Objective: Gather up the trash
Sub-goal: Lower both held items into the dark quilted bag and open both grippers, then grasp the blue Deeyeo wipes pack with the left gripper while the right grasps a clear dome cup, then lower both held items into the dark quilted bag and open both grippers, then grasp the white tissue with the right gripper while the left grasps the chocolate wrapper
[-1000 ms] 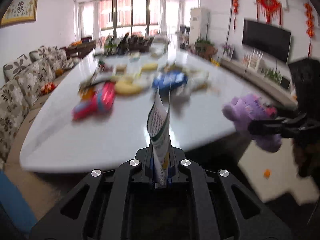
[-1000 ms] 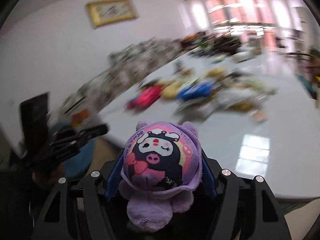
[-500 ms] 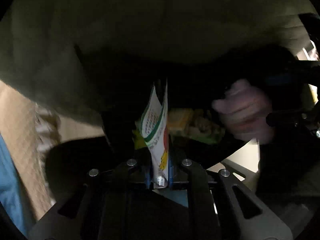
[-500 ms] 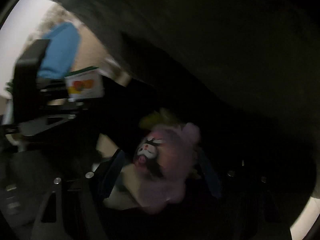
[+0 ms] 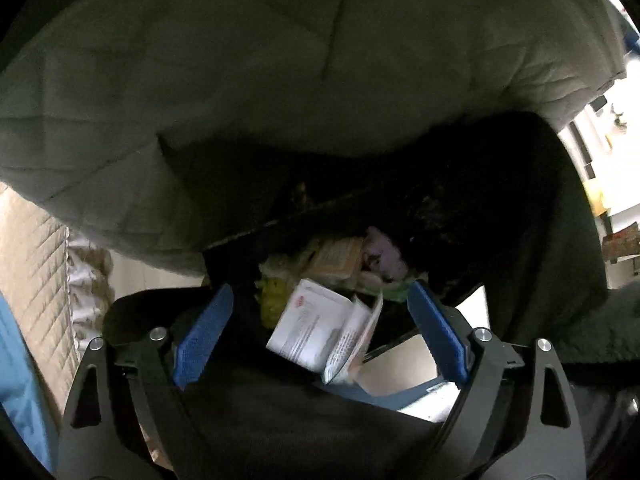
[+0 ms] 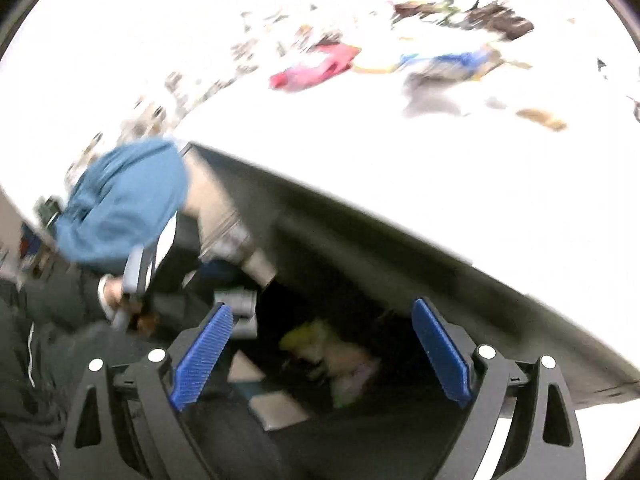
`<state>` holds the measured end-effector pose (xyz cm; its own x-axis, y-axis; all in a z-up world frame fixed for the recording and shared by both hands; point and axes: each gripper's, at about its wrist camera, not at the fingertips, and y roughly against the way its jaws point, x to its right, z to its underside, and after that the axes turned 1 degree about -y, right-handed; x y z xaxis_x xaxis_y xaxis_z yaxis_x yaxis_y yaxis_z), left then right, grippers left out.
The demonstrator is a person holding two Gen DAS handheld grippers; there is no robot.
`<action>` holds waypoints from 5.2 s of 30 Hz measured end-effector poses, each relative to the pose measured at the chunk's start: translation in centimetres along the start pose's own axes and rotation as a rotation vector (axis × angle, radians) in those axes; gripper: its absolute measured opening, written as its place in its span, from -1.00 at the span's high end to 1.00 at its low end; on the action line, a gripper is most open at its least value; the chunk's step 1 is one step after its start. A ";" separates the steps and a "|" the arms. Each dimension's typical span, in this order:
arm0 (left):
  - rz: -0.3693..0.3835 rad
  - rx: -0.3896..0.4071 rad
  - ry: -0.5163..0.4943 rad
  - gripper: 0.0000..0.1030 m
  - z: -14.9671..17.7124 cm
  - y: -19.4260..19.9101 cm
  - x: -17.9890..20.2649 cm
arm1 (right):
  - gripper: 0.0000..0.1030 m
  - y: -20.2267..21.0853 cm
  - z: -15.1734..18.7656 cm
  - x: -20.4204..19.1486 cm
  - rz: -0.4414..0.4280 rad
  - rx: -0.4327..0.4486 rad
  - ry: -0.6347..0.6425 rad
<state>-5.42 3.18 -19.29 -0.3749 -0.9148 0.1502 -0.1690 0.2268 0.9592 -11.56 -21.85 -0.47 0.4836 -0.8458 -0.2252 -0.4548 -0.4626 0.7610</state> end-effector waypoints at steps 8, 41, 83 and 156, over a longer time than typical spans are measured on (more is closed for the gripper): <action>-0.007 0.013 0.002 -0.69 -0.1 1.8 0.2 | -0.75 3.0 -5.7 7.9 0.352 0.233 -0.142; 0.022 0.539 0.207 -0.75 -27.8 12.7 11.0 | 0.23 4.7 -0.3 12.0 0.214 0.220 -0.300; 0.005 0.059 -0.028 -0.57 2.4 2.5 4.0 | -0.22 -14.3 6.7 -3.7 -0.114 -0.316 0.040; -0.049 0.654 -0.061 0.22 -18.8 19.5 11.4 | 0.91 5.1 -2.3 9.4 0.027 0.275 -0.182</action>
<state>4.17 -9.12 5.67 -0.4008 -0.9128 0.0778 -0.6987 0.3595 0.6185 -7.61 -31.54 2.71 0.3383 -0.8810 -0.3309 -0.6623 -0.4726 0.5814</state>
